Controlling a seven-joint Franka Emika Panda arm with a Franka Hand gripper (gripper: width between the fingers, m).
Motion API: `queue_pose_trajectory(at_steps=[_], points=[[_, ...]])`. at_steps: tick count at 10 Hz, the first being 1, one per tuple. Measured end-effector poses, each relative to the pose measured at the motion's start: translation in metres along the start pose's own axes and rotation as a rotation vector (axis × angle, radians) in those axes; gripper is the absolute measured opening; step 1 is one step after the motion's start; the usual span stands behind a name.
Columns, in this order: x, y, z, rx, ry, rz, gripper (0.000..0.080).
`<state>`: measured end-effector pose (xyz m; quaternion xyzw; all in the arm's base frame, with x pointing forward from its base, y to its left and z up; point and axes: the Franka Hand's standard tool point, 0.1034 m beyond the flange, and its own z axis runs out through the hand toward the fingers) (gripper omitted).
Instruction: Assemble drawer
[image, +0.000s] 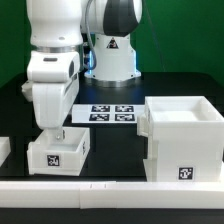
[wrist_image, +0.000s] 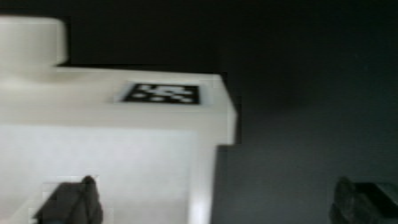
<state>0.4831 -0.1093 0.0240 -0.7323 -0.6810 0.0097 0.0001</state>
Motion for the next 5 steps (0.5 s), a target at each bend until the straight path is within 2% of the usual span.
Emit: queue_pose_trajectory(at_steps=[2, 5], points=[[-0.0049, -0.008, 0.0147, 0.027, 0.002, 0.007, 0.0649], [-0.0078, -0.0112, 0.0182, 0.029, 0.0, 0.041, 0.0649]])
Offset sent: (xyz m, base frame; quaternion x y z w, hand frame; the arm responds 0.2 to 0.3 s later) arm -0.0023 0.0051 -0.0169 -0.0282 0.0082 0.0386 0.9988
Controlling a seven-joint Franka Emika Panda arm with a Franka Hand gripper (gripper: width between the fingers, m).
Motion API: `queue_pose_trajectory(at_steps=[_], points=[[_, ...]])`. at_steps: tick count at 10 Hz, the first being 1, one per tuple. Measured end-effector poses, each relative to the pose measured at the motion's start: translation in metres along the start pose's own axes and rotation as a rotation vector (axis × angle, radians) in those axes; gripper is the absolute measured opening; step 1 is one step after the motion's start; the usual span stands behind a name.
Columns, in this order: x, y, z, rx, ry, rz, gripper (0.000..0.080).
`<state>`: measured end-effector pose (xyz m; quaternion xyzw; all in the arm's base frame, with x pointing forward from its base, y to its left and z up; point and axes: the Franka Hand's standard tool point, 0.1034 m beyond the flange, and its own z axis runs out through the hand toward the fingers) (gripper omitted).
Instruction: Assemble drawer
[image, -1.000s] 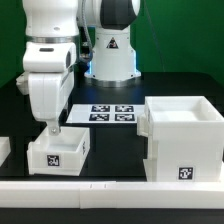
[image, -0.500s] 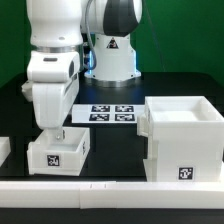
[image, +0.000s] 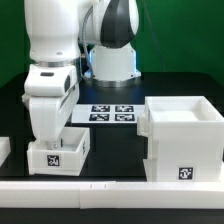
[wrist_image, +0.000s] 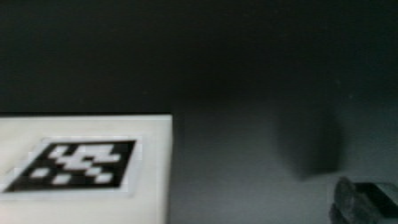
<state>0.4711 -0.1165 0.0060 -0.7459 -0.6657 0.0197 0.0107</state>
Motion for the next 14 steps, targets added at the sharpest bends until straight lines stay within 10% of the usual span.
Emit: queue_pose_trajectory(at_steps=[3, 5, 14], points=[[-0.001, -0.001, 0.001, 0.002, 0.0, 0.008, 0.0418], [-0.001, -0.001, 0.001, 0.003, 0.0, 0.013, 0.0088], [0.049, 0.045, -0.04, -0.038, -0.045, -0.036, 0.0038]])
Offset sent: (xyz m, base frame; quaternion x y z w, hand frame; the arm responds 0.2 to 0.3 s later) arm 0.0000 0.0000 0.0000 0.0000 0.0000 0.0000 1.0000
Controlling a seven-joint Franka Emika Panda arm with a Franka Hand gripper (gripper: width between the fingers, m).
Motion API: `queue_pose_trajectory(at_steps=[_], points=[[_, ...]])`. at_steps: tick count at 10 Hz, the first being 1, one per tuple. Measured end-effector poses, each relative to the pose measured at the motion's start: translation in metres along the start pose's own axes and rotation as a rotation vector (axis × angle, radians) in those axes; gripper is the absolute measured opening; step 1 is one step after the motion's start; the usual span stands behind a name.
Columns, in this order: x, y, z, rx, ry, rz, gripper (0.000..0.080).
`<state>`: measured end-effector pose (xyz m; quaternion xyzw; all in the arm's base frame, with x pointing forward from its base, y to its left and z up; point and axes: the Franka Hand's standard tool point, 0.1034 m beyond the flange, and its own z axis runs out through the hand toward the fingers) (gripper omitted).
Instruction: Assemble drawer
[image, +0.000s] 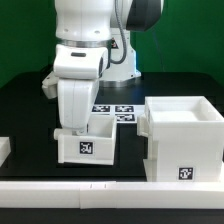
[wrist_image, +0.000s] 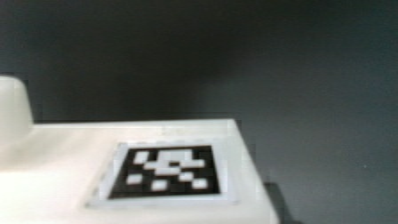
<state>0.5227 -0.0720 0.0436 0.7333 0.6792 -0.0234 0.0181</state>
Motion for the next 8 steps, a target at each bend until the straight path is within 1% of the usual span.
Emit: queue_pose_trajectory(at_steps=[3, 4, 5, 6, 7, 8], points=[[0.0, 0.001, 0.001, 0.001, -0.002, 0.002, 0.0038], [0.004, 0.008, 0.001, -0.007, -0.013, -0.006, 0.0038], [0.008, 0.016, 0.001, 0.006, -0.017, -0.023, 0.0038], [0.012, 0.025, -0.001, -0.002, -0.015, -0.033, 0.0038], [0.013, 0.025, -0.001, -0.005, -0.014, -0.035, 0.0038], [0.012, 0.024, 0.0, -0.002, -0.014, -0.032, 0.0038]])
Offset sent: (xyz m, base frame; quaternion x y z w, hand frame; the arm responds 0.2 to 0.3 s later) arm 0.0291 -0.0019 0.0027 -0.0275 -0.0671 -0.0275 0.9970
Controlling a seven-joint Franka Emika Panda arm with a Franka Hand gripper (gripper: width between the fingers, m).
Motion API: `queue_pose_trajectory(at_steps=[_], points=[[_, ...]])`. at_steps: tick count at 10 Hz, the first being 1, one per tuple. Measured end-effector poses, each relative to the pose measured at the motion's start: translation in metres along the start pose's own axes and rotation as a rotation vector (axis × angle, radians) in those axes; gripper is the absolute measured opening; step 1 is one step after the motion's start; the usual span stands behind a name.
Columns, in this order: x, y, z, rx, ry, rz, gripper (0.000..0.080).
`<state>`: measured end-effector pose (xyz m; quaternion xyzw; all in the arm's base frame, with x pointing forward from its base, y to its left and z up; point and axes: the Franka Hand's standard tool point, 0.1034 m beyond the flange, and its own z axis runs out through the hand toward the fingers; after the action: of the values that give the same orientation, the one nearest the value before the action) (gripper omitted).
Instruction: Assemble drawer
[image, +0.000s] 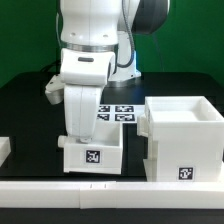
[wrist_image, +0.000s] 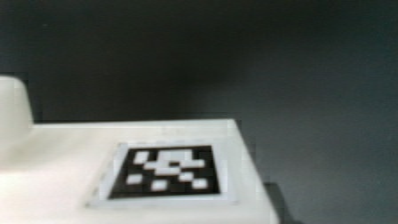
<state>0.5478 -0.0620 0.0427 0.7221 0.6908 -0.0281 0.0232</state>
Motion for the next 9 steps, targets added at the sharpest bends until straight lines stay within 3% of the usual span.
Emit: queue_pose_trajectory(at_steps=[3, 4, 5, 6, 7, 9], points=[[0.002, 0.0, 0.001, -0.019, 0.002, 0.023, 0.0038], [0.012, -0.002, 0.001, -0.001, -0.006, 0.046, 0.0038], [0.019, 0.0, 0.001, -0.038, 0.0, 0.036, 0.0038], [0.022, 0.001, 0.003, -0.131, 0.016, 0.035, 0.0038], [0.02, -0.008, 0.007, -0.091, 0.011, 0.038, 0.0038], [0.02, -0.005, 0.007, -0.096, 0.011, 0.038, 0.0038]])
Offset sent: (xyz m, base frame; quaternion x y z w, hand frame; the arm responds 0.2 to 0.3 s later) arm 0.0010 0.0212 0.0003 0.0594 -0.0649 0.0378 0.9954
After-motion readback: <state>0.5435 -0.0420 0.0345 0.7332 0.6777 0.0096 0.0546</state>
